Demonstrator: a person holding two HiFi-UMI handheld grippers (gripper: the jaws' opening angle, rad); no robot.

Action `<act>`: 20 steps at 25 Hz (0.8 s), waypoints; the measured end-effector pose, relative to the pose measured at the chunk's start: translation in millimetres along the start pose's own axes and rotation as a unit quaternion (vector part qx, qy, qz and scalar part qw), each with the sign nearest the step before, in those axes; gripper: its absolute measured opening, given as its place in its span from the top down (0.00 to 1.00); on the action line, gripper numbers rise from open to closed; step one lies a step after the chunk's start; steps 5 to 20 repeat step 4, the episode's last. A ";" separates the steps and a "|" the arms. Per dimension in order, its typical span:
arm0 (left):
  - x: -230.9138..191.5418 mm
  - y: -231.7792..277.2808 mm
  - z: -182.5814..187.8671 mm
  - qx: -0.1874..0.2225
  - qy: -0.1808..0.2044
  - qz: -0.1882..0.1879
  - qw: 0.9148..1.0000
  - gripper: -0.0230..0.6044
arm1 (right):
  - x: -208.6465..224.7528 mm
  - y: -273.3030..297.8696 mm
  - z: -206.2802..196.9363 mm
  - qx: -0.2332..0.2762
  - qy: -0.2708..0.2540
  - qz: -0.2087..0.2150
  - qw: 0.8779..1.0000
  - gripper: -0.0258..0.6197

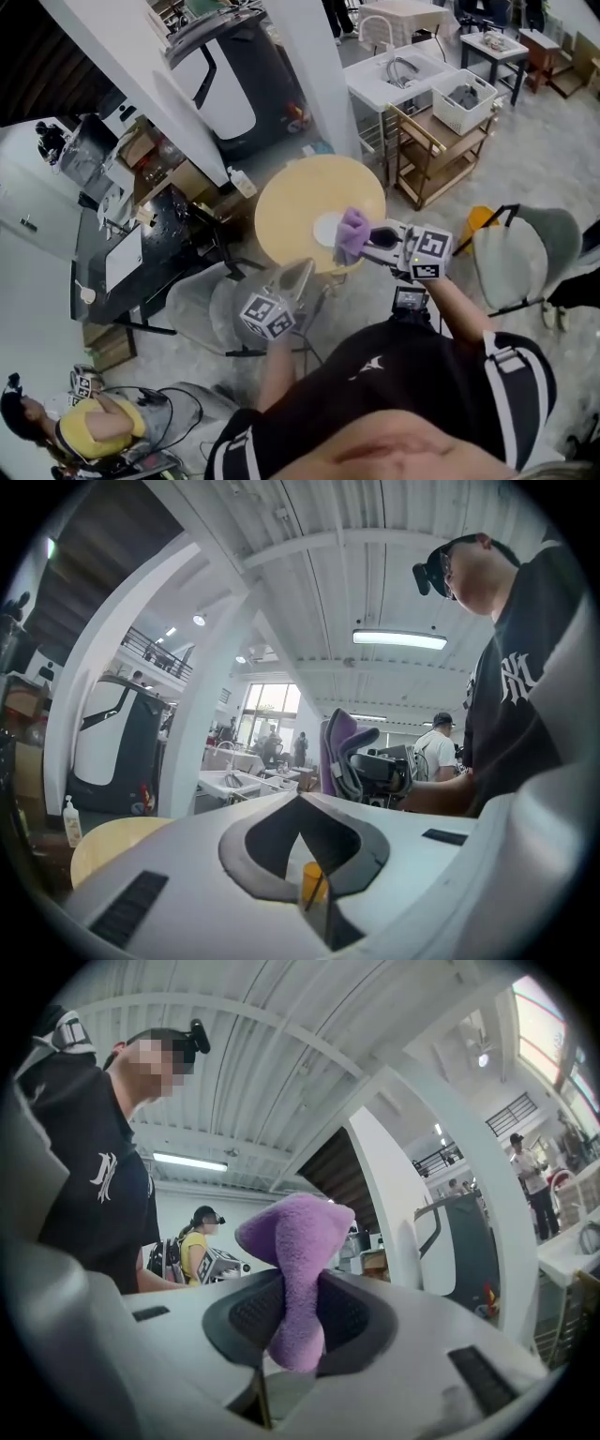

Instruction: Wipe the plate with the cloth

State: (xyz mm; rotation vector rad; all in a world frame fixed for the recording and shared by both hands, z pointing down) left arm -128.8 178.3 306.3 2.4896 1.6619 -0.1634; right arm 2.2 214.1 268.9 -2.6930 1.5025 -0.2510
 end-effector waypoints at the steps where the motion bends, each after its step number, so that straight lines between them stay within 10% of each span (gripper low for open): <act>1: 0.8 -0.1 -1.3 -0.002 0.003 -0.002 1.000 0.94 | 0.6 -1.6 -3.6 -0.007 -0.001 -0.006 1.000 0.83; 20: -1.5 -5.0 -5.3 -0.006 0.006 0.000 1.000 0.94 | 2.0 -0.9 -11.7 -0.014 0.004 -0.011 1.000 0.83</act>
Point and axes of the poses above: the fingertips, and each gripper's own axes: y forward along the fingers, x to its right, z out of its top, the point moved 2 cm from there along -y, backward along the fingers, and after that the axes turned 4 degrees about z, right-handed, at the moved point
